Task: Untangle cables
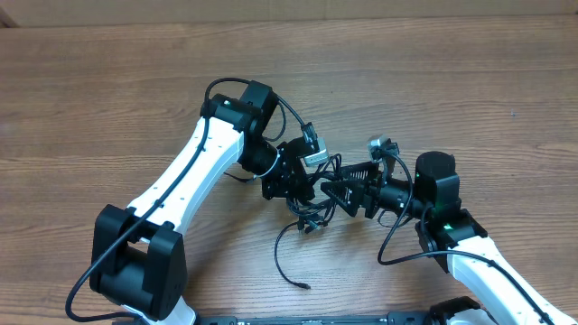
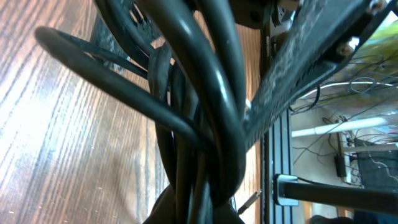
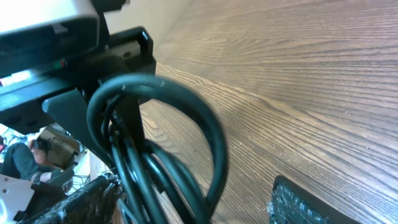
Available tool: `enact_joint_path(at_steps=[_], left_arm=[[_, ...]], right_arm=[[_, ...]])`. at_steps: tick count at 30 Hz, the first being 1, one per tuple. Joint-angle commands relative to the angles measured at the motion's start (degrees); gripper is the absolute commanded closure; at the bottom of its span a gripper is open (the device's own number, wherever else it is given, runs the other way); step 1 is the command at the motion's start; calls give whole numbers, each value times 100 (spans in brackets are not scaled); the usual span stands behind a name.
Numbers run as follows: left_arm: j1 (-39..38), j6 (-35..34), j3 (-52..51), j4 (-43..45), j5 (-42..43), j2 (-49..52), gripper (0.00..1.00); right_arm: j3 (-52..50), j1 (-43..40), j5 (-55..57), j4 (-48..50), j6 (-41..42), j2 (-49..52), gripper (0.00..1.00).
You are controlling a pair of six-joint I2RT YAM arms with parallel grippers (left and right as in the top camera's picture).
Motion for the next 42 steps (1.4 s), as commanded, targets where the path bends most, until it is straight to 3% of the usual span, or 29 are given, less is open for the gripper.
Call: enact_joint_path(at_steps=[1,5,11,42], left_arm=[[103,396,33,-181,210,-170,96],[136,511,33,-428,216,-170,96],[-9,511,33,-527,269,-170,96],[-319,566,33,-533,837,-170,96]], right_arm=[[46,-267,-498,68,-20,-168,22],[46,-671,-1152,426,-20,-243,22],[44,-780,-925,531,-44,-208,15],[44,-704,-654,555,-22,527,20]])
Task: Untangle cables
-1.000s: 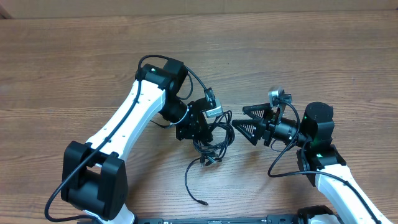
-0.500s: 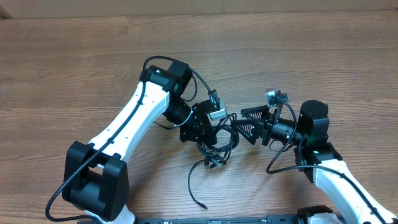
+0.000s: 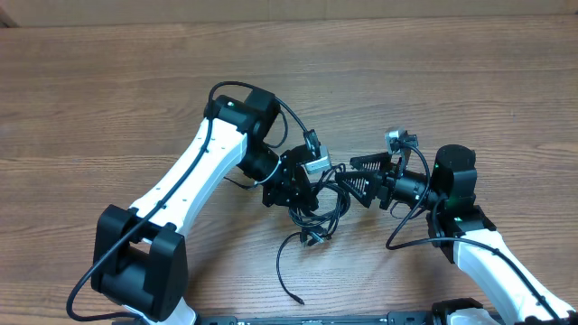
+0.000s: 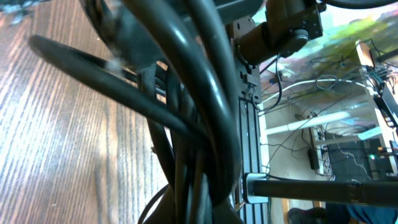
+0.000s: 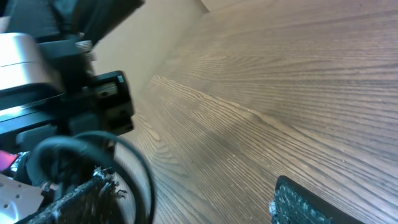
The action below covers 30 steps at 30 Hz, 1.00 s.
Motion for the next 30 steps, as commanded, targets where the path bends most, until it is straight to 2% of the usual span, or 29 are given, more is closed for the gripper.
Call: enact_joint_path(at_steps=[1,7,15,22,30], left_arm=[[-186,197,33,-17,361,-170,96],[-227,197,33,-20,348,-170,96],[-232,378,33,-140,518,-170,96],[-348,807,33,-428,787,-170,96],[-376,1375,35,-1051,859,-170,96]], right_arm=[[44,103,96,11,-7,153,20],[44,632,219,129,-7,173,20],[44,1176,1703,188,251,173,20],[44,1211,2865,448,813,203,20],[44,894,4511,90,1300,463,20]])
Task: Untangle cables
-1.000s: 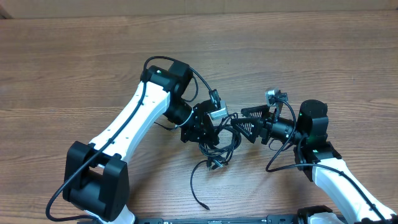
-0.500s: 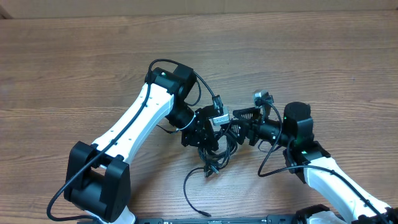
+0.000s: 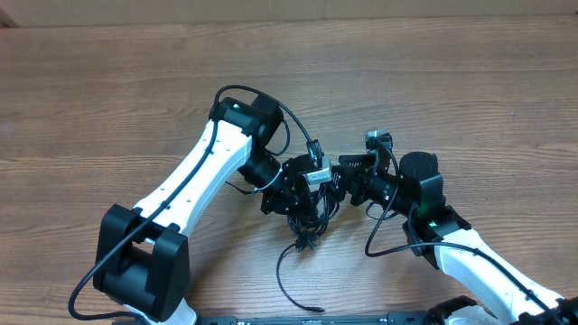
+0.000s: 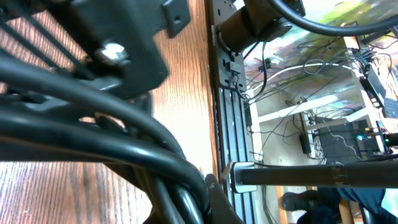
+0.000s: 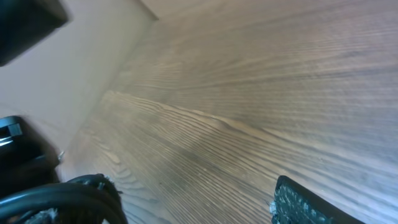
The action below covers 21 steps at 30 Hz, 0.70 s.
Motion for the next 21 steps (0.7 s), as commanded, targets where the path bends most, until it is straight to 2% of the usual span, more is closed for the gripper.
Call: enact_joint_path(at_steps=[1,5,21], left_arm=[[-251,839,63,-549,820,-173,96],[-251,1141,63,-857,822,-173,96],[-247,1134,63,-1163,791,-173,96]], right_arm=[[44,-459,2057,-138,531,293,20],[44,-942,2065,-271,529,317,20],[48,-2702,2044,-330,529,317,21]])
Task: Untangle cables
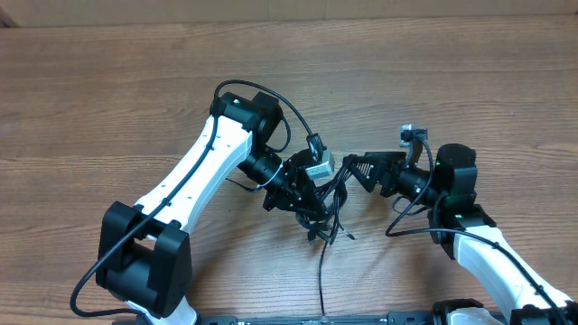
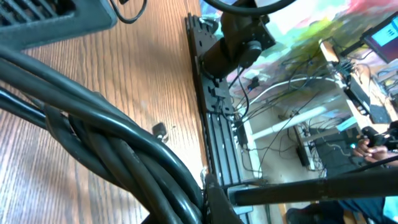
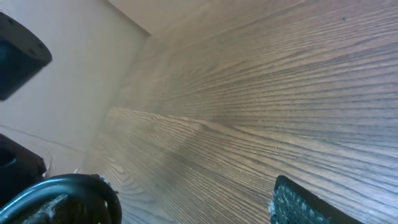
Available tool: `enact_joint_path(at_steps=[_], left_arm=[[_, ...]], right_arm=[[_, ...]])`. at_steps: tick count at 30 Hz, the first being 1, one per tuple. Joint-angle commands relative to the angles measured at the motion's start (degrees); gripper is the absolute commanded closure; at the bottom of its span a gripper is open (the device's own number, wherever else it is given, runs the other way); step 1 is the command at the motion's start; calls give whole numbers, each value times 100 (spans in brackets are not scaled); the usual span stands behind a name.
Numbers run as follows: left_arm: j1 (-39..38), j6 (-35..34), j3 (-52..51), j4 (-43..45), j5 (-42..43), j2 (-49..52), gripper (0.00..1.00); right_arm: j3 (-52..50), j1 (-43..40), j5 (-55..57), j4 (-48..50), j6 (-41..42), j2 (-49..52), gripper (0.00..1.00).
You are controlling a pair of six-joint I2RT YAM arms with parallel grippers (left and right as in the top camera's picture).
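Observation:
A black cable bundle (image 1: 327, 209) hangs between my two grippers above the middle of the wooden table. My left gripper (image 1: 305, 200) is shut on the bundle; in the left wrist view the twisted cables (image 2: 112, 143) run down into the jaws beside one finger (image 2: 217, 206). My right gripper (image 1: 359, 171) stands open just right of the bundle. A cable loop (image 3: 62, 196) lies at its left finger, far from the other pad (image 3: 298, 202). One loose strand (image 1: 321, 280) runs straight down to the front edge.
The wooden table (image 1: 135, 81) stretches wide around both arms. A black rail (image 2: 214, 124) lines the table's front edge, with lab clutter and wires beyond it.
My right gripper has moved right, away from the left gripper, with a strand stretched between them. The loose tail, curved before, now runs straight toward the front edge.
At first both grippers met at the bundle, with the right jaws around a loop. Then the right gripper was further right, with strands spread out. It was close in again after that, and now stands apart once more. The left gripper held the bundle throughout.

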Motion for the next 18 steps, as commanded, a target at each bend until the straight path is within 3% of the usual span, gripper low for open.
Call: enact_joint_path(at_steps=[1,8,14,18], left_arm=[[-269,579,-144,-887,122,-260,96],[-269,463,-144,-935,131,-260,96],[-275,-831,-144,-98,160,-260,96],[-275,-1290,-144,374,378,-260,96]], right_arm=[[52,-1196,3407,-35,640,271,21],[52,-1425,3029,-52,638,271,24],[50,-1283,1451,-52,634,271,24],[48,-1021,686,-48,629,271,22]])
